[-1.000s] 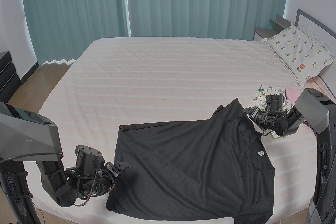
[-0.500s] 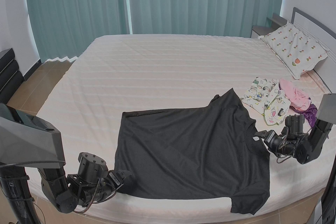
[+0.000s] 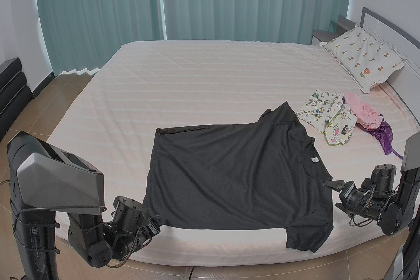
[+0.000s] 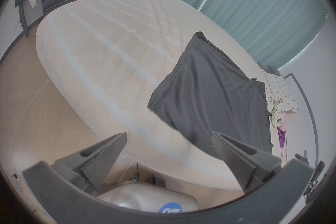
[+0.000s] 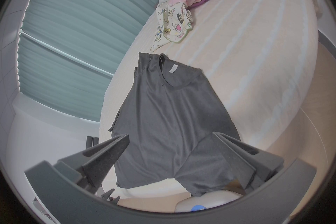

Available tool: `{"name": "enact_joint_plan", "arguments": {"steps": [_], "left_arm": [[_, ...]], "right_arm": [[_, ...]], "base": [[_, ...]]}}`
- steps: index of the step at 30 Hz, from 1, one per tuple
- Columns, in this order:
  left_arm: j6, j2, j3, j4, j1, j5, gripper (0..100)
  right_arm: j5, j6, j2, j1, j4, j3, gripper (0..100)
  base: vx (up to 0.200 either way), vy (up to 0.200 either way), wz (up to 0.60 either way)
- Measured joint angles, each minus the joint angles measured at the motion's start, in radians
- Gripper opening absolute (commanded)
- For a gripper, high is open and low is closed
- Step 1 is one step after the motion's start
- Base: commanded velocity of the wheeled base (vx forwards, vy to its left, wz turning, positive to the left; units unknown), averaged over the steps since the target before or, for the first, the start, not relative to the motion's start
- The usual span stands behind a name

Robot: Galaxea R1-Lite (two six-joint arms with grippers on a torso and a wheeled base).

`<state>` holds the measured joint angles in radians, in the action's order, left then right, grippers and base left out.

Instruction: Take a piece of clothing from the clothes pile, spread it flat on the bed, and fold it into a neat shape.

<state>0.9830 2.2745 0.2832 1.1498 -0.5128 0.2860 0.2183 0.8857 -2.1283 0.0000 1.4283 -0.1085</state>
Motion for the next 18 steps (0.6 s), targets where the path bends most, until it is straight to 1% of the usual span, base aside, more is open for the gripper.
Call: {"name": "enact_joint_plan", "arguments": {"steps": [5, 9, 13, 14, 18], "left_arm": [[-0.024, 0.035, 0.083, -0.009, 0.026, 0.006, 100], [-0.092, 0.062, 0.150, -0.017, 0.064, 0.009, 100], [-0.115, 0.092, 0.193, -0.018, 0.084, 0.010, 100], [-0.117, 0.102, 0.200, -0.016, 0.088, 0.011, 0], [-0.124, 0.130, 0.216, 0.004, 0.095, 0.011, 0]], "right_arm": [[0.020, 0.002, -0.013, 0.005, 0.050, 0.042, 100], [0.025, 0.002, -0.027, 0.006, 0.096, 0.070, 100], [0.025, -0.008, -0.042, 0.006, 0.124, 0.085, 100], [0.025, -0.017, -0.046, 0.006, 0.124, 0.087, 100], [0.025, -0.053, -0.063, 0.003, 0.125, 0.090, 100]], "base": [[0.000, 0.000, 0.00], [0.000, 0.000, 0.00], [0.000, 0.000, 0.00], [0.000, 0.000, 0.00], [0.000, 0.000, 0.00]]}}
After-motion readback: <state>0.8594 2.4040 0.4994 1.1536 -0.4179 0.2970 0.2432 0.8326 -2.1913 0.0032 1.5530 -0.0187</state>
